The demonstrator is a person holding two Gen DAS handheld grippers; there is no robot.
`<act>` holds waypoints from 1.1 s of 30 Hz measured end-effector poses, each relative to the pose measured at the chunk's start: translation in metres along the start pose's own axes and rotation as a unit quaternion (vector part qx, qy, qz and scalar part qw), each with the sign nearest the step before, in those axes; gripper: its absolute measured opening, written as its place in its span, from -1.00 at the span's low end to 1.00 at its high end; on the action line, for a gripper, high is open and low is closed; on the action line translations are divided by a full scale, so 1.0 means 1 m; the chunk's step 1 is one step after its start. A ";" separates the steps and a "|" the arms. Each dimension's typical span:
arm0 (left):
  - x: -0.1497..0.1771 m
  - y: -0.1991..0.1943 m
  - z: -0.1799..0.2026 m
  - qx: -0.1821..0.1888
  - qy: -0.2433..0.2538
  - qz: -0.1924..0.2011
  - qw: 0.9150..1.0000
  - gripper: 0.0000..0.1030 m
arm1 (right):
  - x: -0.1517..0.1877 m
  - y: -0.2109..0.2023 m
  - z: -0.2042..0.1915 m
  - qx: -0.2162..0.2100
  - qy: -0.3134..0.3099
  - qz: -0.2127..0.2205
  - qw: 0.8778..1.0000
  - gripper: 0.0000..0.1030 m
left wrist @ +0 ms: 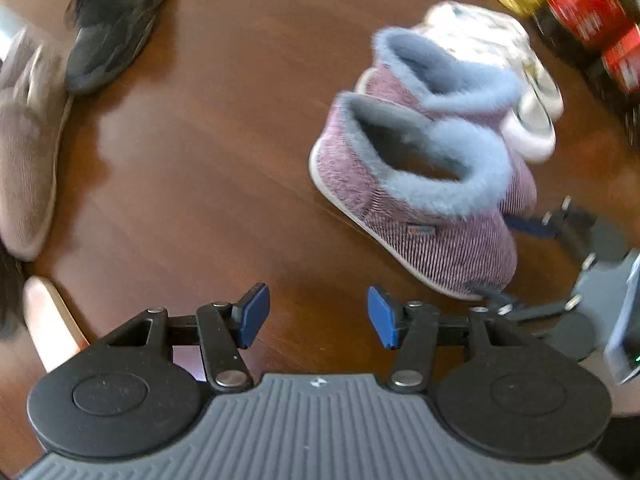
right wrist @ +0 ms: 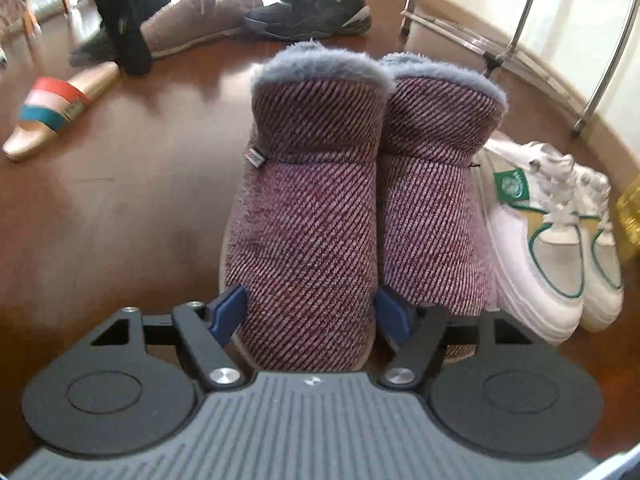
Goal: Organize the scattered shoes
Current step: 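Place both pink knit boots upright beside the white sneakers and release, then move both tools back toward the black high-top sneakers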
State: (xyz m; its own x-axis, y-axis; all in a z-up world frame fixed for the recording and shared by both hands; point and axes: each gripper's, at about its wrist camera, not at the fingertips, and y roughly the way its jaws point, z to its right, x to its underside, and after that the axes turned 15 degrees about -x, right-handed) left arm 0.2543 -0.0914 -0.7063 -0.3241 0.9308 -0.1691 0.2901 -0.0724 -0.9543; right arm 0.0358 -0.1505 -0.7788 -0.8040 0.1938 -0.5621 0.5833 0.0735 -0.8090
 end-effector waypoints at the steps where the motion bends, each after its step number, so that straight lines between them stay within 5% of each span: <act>1: 0.000 -0.002 0.006 -0.005 0.001 0.002 1.000 0.13 | -0.002 -0.009 0.004 -0.001 0.014 0.005 1.000 0.41; 7: -0.003 -0.013 0.044 -0.032 0.006 0.012 0.999 0.15 | -0.005 -0.078 0.062 0.014 0.161 0.034 0.986 0.59; 12: -0.006 -0.023 0.075 -0.054 0.010 0.020 0.998 0.17 | -0.008 -0.111 0.091 0.044 0.199 0.052 0.978 0.60; 22: -0.015 -0.044 0.109 -0.013 0.005 0.028 0.999 0.18 | -0.034 -0.153 0.104 0.080 0.186 0.080 0.976 0.70; 33: -0.013 -0.042 0.096 -0.001 -0.010 0.013 1.000 0.19 | -0.060 -0.150 0.105 0.086 0.162 0.079 0.980 0.78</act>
